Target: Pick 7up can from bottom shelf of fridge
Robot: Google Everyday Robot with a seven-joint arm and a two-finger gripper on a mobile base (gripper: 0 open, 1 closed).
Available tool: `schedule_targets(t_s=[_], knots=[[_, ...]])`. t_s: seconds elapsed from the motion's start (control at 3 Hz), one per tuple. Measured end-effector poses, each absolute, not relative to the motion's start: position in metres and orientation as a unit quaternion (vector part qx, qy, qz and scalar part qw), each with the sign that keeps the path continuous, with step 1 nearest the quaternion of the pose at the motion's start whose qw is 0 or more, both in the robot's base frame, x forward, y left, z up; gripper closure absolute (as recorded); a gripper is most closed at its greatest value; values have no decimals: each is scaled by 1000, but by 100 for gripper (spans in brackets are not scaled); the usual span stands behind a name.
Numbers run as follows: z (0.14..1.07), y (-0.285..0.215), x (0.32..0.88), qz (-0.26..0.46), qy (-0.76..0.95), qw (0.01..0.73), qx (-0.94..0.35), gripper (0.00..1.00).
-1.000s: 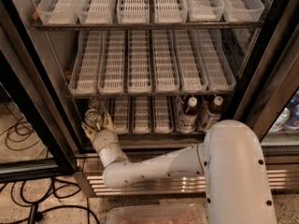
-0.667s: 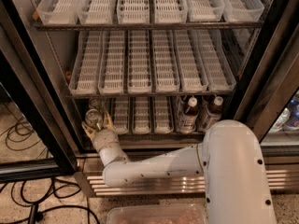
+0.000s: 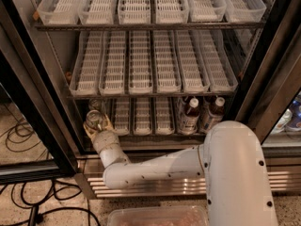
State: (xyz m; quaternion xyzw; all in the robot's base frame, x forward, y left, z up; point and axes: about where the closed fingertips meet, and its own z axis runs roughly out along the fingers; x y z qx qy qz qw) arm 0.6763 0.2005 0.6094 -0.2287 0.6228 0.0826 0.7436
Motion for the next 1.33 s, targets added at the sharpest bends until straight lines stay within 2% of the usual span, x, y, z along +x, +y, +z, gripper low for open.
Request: schedule_targets(t_s=[0.33,1.33], knots=[[610,201,676,83,623,744,-229,100],[667,202,662,135,631,725,-240,100]])
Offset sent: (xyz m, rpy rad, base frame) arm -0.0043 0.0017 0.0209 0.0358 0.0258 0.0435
